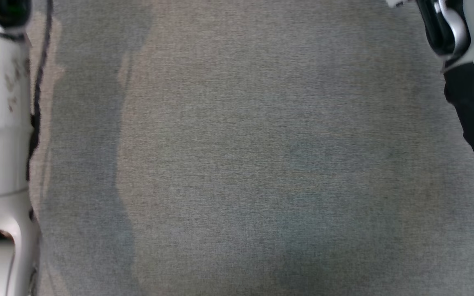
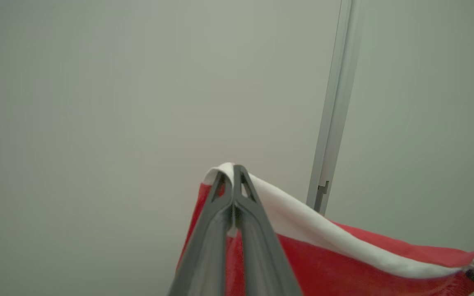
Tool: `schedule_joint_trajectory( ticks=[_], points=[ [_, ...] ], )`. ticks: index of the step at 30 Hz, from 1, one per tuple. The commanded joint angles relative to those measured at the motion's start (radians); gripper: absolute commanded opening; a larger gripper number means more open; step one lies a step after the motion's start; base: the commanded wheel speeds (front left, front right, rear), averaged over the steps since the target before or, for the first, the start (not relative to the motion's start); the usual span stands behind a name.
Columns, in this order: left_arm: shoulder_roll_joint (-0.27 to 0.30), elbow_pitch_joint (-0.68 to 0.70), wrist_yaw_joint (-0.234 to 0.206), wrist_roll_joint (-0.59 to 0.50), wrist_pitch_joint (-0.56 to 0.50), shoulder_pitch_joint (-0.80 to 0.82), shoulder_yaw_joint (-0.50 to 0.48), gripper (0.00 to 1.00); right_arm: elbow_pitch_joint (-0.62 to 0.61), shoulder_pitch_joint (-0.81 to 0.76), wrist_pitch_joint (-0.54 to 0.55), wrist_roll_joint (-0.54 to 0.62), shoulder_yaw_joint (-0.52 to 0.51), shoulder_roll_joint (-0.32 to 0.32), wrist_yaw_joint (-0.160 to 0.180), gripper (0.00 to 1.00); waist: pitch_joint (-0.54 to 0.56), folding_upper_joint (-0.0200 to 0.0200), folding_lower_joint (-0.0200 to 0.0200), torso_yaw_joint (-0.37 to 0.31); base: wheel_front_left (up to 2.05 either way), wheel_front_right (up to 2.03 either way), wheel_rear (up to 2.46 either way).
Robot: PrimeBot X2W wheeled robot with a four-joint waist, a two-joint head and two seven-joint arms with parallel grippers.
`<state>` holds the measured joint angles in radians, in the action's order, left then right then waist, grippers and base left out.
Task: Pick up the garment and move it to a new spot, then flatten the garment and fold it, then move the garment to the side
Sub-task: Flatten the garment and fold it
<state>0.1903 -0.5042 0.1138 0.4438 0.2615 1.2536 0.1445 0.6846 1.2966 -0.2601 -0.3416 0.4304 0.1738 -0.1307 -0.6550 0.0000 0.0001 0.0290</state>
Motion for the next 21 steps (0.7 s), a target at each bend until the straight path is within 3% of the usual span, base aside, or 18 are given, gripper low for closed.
schedule_joint_trajectory(
  ticks=[1,5,8,15,21],
  points=[
    [-0.005,0.054,0.009,0.013,0.004,-0.043,-0.023,0.00,-0.052,-0.037,-0.007,-0.020,-0.003,0.024,0.000,0.00,-0.010,0.0000,-0.0001,0.018,0.00,0.00,0.00],
    [-0.011,0.179,0.016,0.037,0.004,-0.150,-0.064,0.00,-0.174,-0.127,-0.007,-0.059,0.011,0.072,0.000,0.00,0.002,0.0000,-0.0001,0.019,0.00,0.00,0.00],
    [0.006,0.293,0.015,0.074,0.004,-0.258,-0.041,0.00,-0.262,-0.205,-0.006,-0.089,0.037,0.117,0.000,0.00,0.024,0.0000,-0.0001,0.017,0.00,0.00,0.00],
    [0.049,0.547,0.016,0.116,0.004,-0.612,-0.021,0.00,-0.442,-0.473,-0.006,-0.151,0.073,0.231,0.000,0.00,0.101,0.0000,-0.0001,0.034,0.00,0.00,0.00],
    [0.003,0.656,0.016,0.130,0.005,-0.868,-0.030,0.00,-0.540,-0.697,-0.006,-0.172,0.030,0.244,0.000,0.00,0.174,0.0000,-0.0001,0.053,0.00,0.00,0.00]
  ],
)
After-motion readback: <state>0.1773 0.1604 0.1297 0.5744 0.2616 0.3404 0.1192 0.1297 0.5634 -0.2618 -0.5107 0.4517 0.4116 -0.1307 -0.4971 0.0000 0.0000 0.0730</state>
